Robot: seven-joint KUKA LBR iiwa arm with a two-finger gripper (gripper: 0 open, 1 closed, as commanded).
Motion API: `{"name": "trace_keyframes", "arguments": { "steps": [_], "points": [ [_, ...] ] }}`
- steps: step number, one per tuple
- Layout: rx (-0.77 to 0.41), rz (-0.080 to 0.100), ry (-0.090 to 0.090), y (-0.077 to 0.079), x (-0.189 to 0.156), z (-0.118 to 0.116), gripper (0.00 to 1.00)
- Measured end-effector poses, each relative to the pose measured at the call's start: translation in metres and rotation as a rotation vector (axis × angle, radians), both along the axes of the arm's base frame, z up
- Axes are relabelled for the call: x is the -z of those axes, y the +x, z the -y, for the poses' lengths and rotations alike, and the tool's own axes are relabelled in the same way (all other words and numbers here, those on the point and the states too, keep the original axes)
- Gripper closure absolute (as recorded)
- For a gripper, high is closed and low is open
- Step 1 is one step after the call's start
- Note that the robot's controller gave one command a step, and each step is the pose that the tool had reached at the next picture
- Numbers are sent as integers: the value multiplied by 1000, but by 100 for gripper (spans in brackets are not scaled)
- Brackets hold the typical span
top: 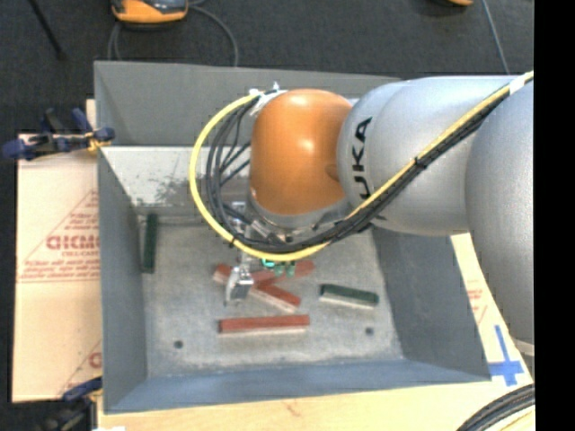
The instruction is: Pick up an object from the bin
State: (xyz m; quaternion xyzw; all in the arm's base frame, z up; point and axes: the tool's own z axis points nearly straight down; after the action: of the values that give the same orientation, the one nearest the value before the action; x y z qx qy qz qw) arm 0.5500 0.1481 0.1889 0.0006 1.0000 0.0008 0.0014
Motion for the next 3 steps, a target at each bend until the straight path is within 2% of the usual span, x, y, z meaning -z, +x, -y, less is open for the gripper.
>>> {"name": "trace_keyframes", "arguments": {
  "steps": [1,2,3],
  "points": [
    [-43,6,2,33,105,48,100],
    [-41,6,3,33,105,48,100],
    [-51,0,0,33,-10,29,100]
  ]
}}
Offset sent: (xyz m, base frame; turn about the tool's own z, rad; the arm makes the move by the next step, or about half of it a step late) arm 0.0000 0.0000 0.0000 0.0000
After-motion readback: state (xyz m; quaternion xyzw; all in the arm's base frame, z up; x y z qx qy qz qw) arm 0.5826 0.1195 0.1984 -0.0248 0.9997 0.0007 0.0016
